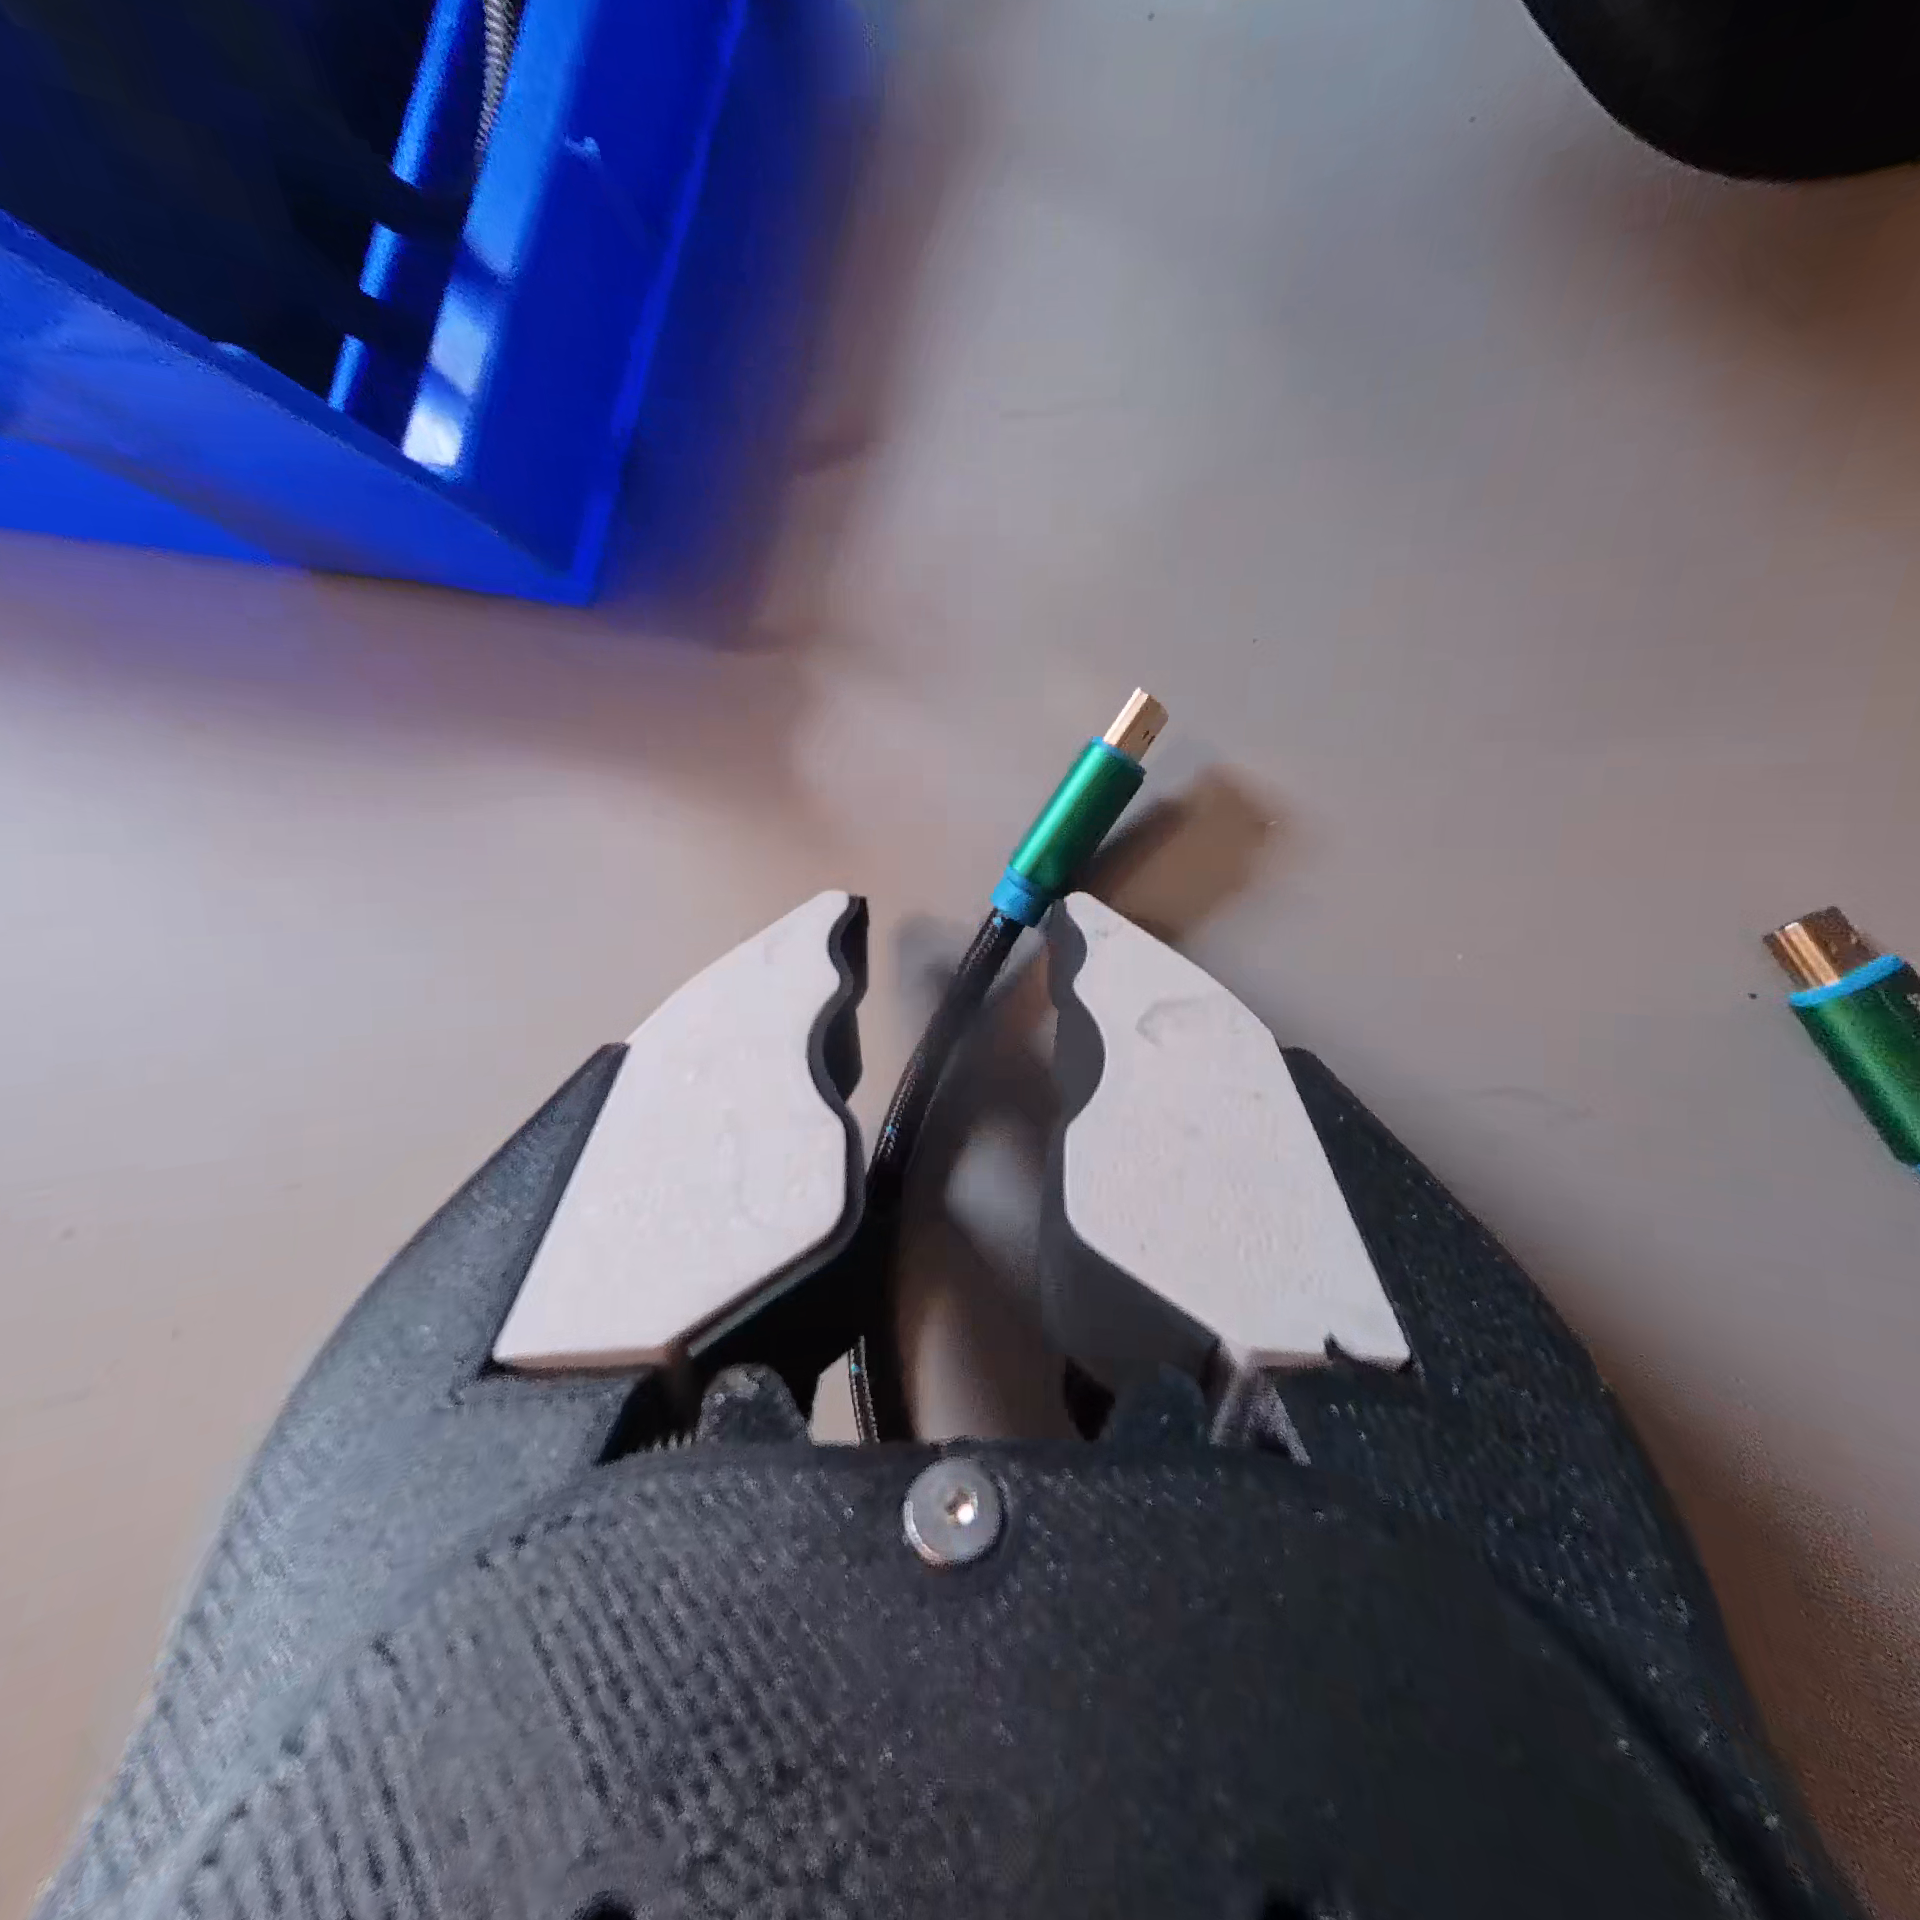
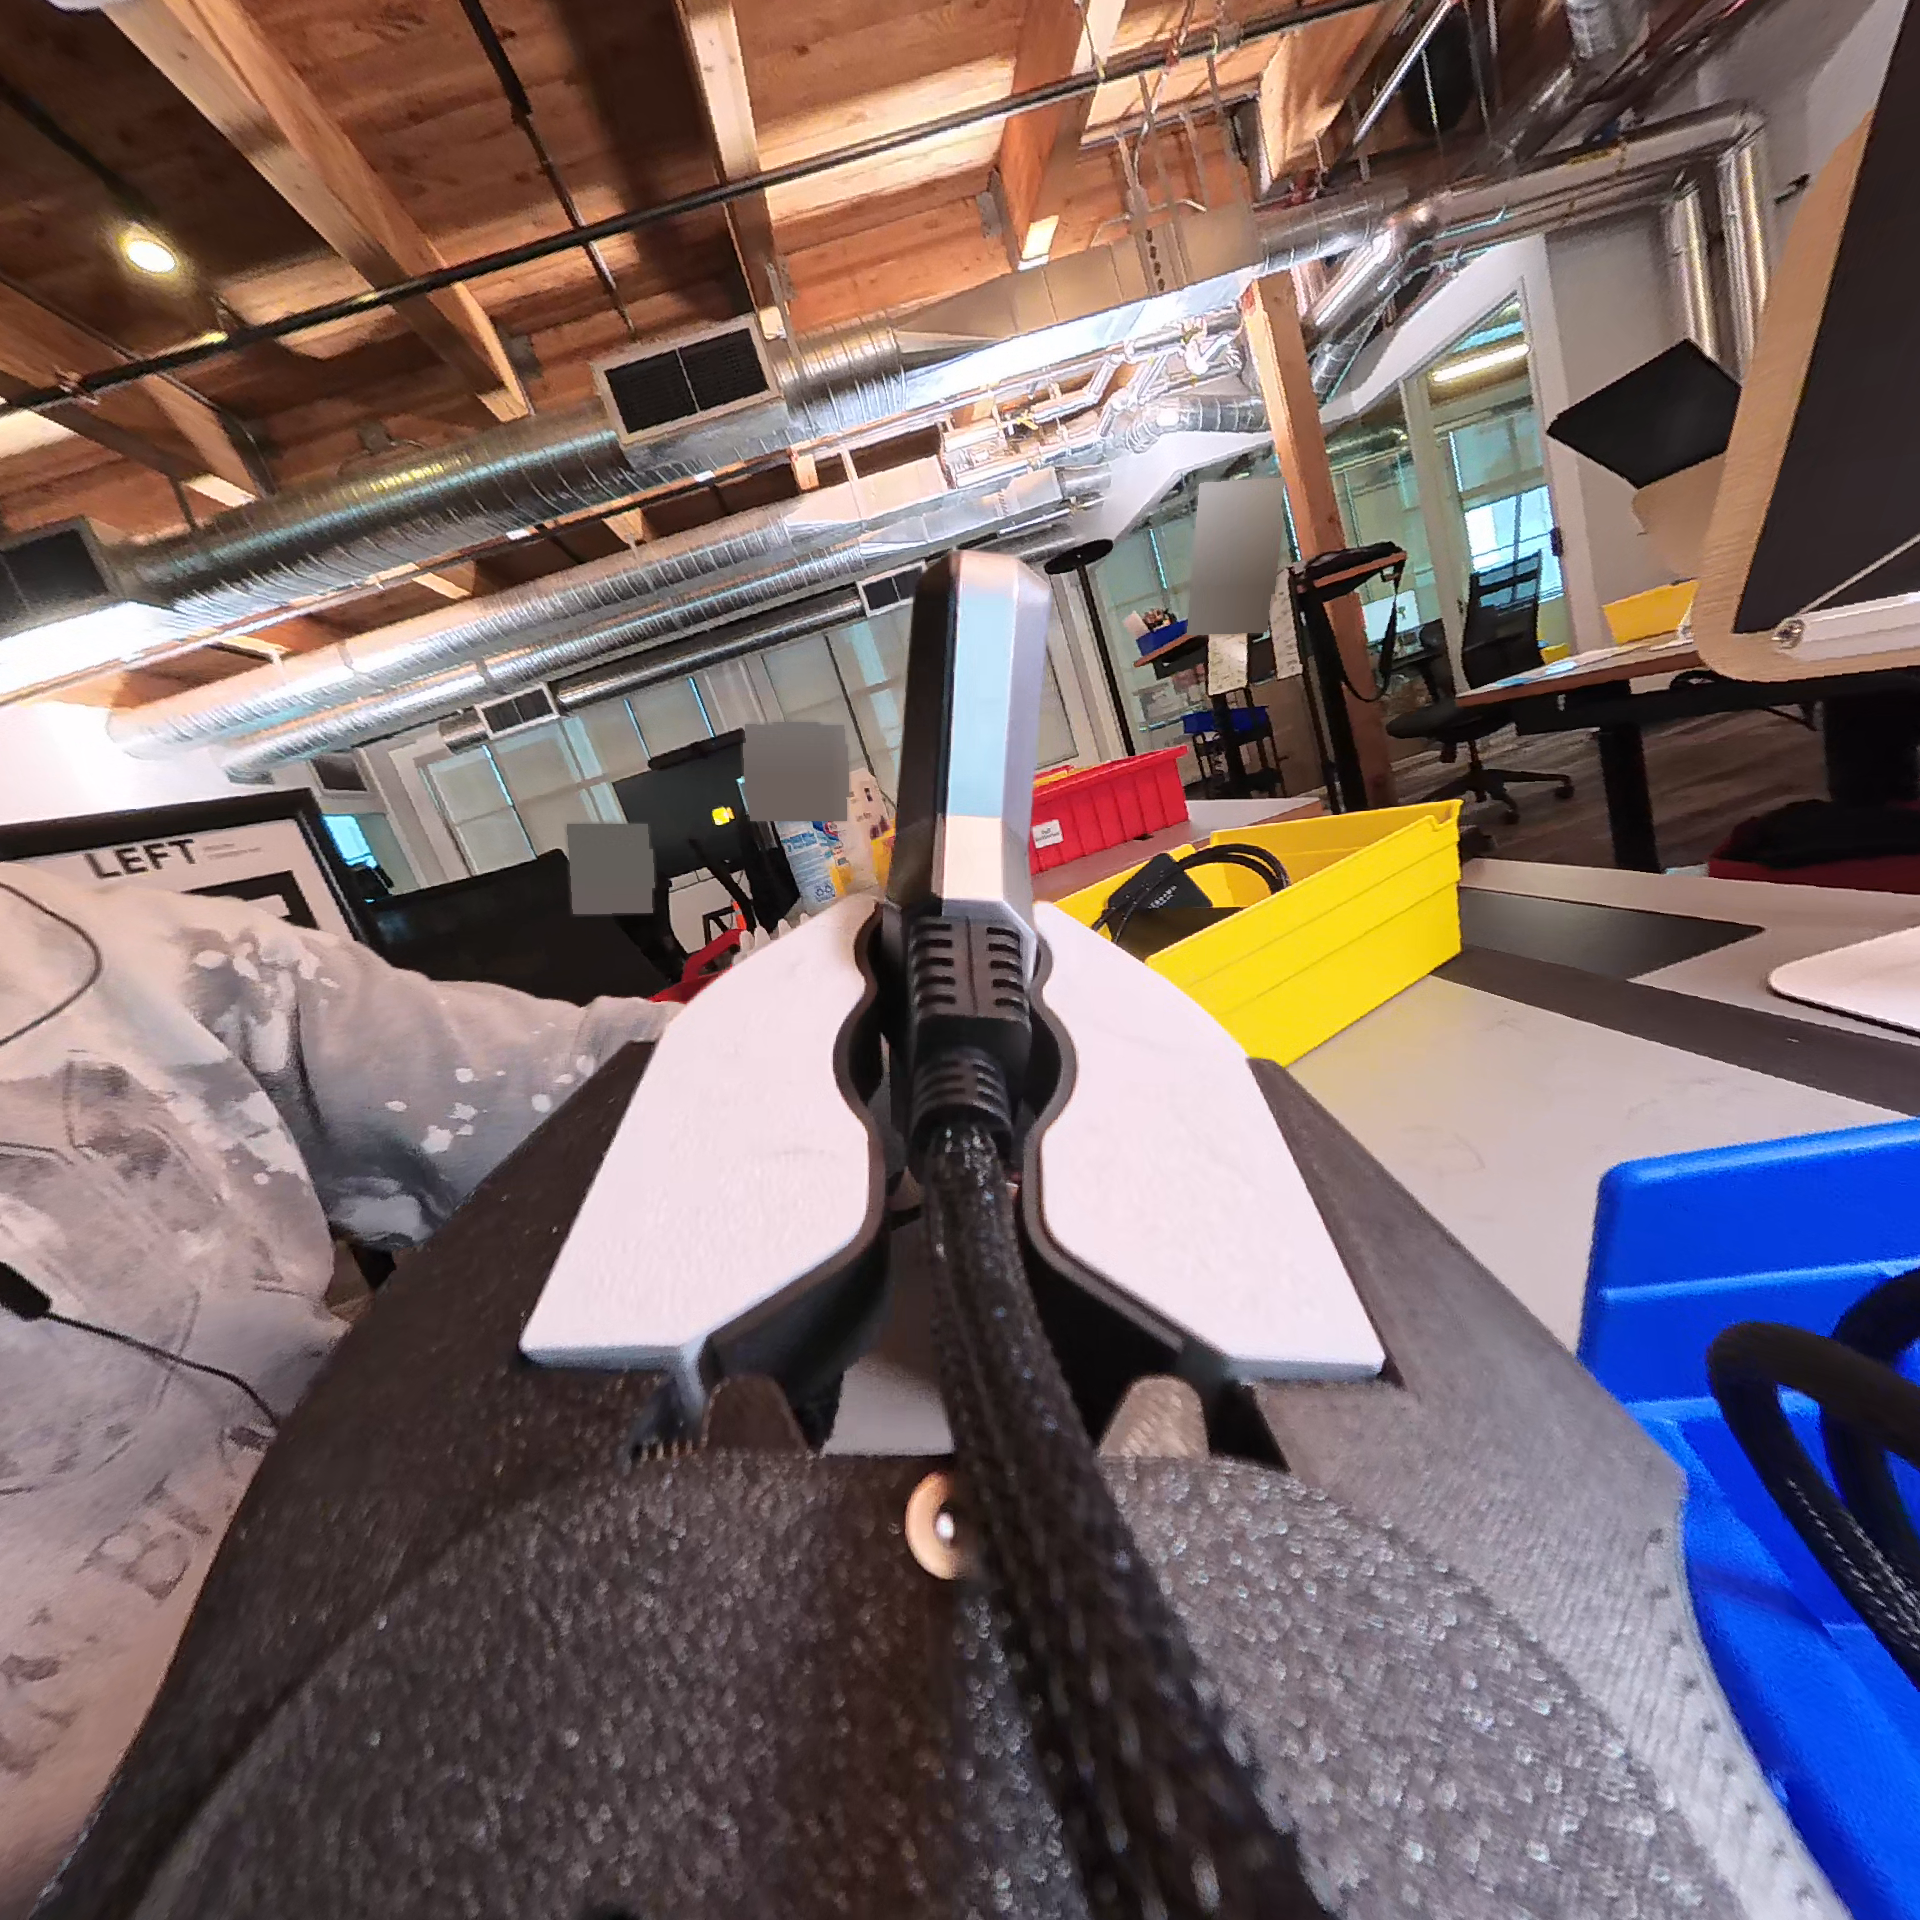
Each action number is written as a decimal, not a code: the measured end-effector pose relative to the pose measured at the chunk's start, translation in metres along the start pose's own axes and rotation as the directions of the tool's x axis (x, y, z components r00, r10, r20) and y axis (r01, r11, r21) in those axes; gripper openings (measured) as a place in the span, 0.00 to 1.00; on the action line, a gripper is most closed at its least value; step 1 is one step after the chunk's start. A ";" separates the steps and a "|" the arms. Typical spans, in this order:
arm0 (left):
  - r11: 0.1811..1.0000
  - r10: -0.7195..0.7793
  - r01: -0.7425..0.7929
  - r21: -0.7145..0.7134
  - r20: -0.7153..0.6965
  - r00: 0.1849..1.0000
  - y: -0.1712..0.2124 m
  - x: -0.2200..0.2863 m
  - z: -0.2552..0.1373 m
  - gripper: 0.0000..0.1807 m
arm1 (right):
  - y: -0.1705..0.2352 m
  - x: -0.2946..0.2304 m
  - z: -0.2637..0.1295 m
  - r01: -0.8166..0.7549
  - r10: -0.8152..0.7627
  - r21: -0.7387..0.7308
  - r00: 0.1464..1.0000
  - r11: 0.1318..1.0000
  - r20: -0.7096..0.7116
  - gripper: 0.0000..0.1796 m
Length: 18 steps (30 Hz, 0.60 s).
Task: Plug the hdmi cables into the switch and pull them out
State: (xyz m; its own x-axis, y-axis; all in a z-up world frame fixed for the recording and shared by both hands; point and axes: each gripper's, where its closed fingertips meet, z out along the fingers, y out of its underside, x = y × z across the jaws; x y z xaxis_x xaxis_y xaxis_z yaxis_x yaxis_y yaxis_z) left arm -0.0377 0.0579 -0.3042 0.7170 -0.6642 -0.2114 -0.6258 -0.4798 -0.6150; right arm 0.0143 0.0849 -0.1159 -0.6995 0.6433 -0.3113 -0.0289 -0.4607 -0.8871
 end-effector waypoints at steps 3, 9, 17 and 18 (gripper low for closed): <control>1.000 0.018 -0.018 -0.017 0.002 1.000 0.004 -0.004 0.004 0.09 | -0.001 0.000 -0.002 -0.010 0.010 0.008 1.000 1.000 0.010 0.12; 1.000 0.003 -0.001 -0.017 0.096 0.995 0.004 -0.022 -0.010 0.06 | -0.004 -0.003 -0.005 -0.035 0.033 0.034 0.998 0.999 0.057 0.12; 0.990 -0.136 0.142 0.002 0.289 0.947 0.004 -0.065 -0.072 0.06 | -0.005 -0.004 -0.006 -0.041 0.038 0.038 0.996 0.998 0.077 0.12; 0.987 -0.157 0.159 0.018 0.329 0.931 0.001 -0.075 -0.087 0.06 | -0.005 -0.004 -0.006 -0.041 0.038 0.041 0.996 0.998 0.077 0.12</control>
State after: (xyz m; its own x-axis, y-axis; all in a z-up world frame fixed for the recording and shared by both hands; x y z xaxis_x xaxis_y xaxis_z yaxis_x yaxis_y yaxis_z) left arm -0.1187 0.0567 -0.2227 0.8667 -0.3549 -0.3504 -0.4977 -0.5689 -0.6547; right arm 0.0220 0.0883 -0.1121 -0.7532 0.5760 -0.3177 -0.0292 -0.5118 -0.8586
